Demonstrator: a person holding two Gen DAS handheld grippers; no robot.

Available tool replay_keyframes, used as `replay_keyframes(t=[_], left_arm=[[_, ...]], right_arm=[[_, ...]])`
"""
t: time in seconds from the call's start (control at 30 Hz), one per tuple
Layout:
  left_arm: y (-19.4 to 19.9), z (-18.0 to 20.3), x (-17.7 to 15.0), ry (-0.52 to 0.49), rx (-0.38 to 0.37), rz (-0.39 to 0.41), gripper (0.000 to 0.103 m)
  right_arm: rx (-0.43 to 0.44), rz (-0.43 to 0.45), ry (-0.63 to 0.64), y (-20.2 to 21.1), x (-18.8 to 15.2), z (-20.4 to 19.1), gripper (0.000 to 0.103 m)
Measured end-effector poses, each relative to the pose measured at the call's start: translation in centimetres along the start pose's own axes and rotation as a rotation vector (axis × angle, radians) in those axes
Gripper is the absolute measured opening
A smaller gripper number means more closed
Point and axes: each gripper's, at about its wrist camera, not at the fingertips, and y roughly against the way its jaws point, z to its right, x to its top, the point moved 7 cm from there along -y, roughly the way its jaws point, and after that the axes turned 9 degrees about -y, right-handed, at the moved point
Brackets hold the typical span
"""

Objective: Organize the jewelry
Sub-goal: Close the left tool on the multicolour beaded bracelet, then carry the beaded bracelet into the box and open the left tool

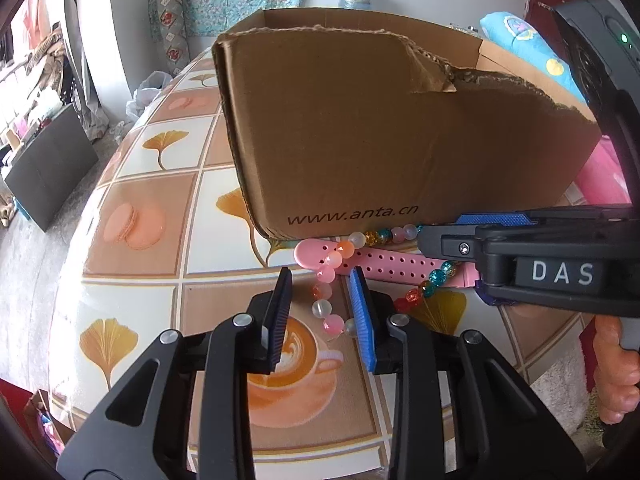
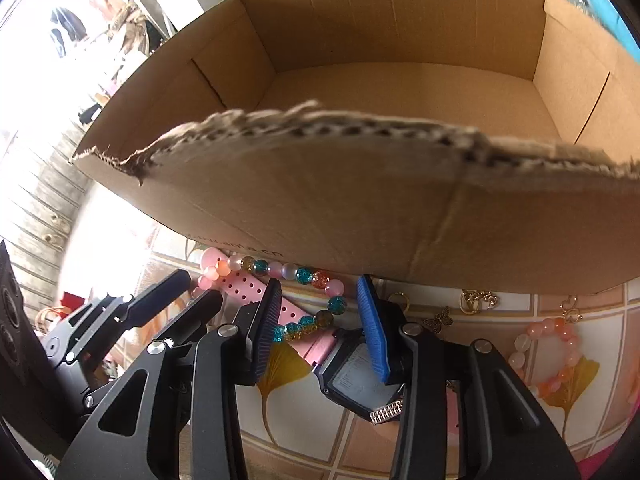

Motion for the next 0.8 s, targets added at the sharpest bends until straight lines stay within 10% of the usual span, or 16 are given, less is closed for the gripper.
replay_keyframes(t=[0.17,0.8], left_arm=[[-0.1,0.7,0.4,-0.033,0.028,0.004,0.009],[9.4,1.3,4.5,-0.014,0.053,0.221,0.009]], right_arm=[[-0.050,0.002,0.017,-0.4,0.1,-1.1,0.014],[0.124,0.176,0.080,7.3,-0.3,-1.4,0.010]])
